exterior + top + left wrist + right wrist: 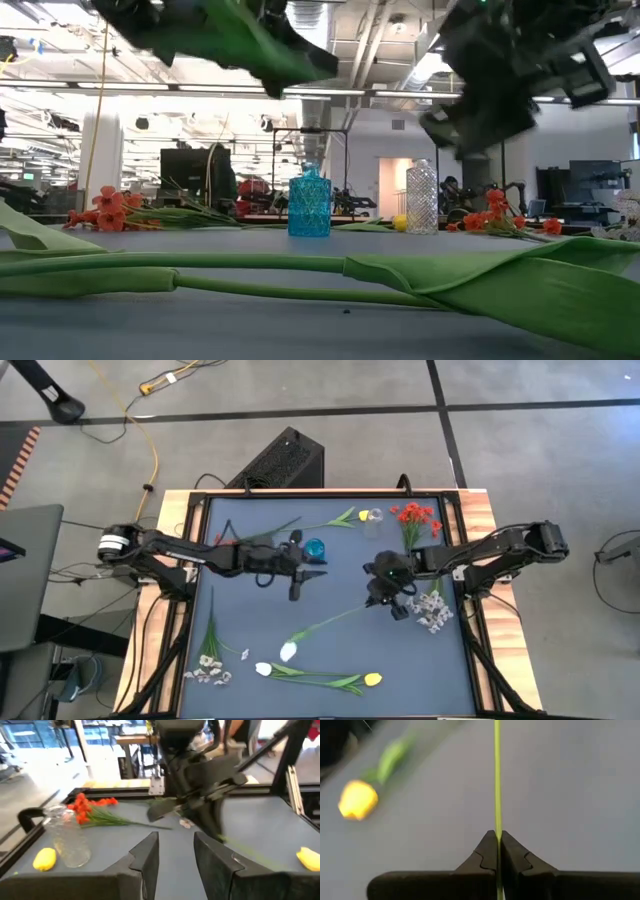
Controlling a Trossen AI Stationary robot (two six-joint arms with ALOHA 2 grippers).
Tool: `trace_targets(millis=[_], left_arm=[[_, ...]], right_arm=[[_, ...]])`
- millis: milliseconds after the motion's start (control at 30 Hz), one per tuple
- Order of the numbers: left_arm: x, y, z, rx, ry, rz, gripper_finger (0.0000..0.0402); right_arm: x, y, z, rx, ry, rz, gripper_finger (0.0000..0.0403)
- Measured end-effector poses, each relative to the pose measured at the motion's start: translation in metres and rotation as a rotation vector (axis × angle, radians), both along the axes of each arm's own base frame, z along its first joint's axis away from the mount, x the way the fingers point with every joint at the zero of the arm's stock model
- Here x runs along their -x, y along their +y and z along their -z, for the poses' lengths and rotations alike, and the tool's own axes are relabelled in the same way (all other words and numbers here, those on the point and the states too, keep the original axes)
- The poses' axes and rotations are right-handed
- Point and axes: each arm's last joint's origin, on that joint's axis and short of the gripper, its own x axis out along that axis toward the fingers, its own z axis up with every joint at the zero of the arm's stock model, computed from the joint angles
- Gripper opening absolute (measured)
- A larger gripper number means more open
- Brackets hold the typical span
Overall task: Sort flowers into vase by color
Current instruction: Put the top white tulip into the transparent vase
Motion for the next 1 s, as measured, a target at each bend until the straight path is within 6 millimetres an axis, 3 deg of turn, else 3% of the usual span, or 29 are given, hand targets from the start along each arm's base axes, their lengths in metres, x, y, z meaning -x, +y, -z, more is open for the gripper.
trace_targets(millis=[200,333,667,833,1000], left_arm=[[0.003,-0.004,0.012,0.006,-0.062,0.060,0.0112],[0.000,-0.014,0.009,-0.058,-0.096,0.109,0.0112],[0.001,-0.028,-0.007,-0.176,-0.256,0.125,0.0112],[0.001,-0.029,-0.006,-0.170,-0.249,0.127,0.0112],[0.001,-0.025,0.002,-0.175,-0.139,-0.001,0.0112]], right_arm=[[-0.020,-0.013,-0.029,-0.118,-0.364,-0.065,0.0029],[-0.029,-0.019,-0.037,-0.171,-0.482,-0.027,0.0032],[-0.053,-0.028,-0.022,-0.277,-0.585,0.115,0.0031],[-0.057,-0.030,-0.019,-0.294,-0.615,0.117,0.0027],[-0.055,-0.030,-0.024,-0.300,-0.629,0.103,0.0031]])
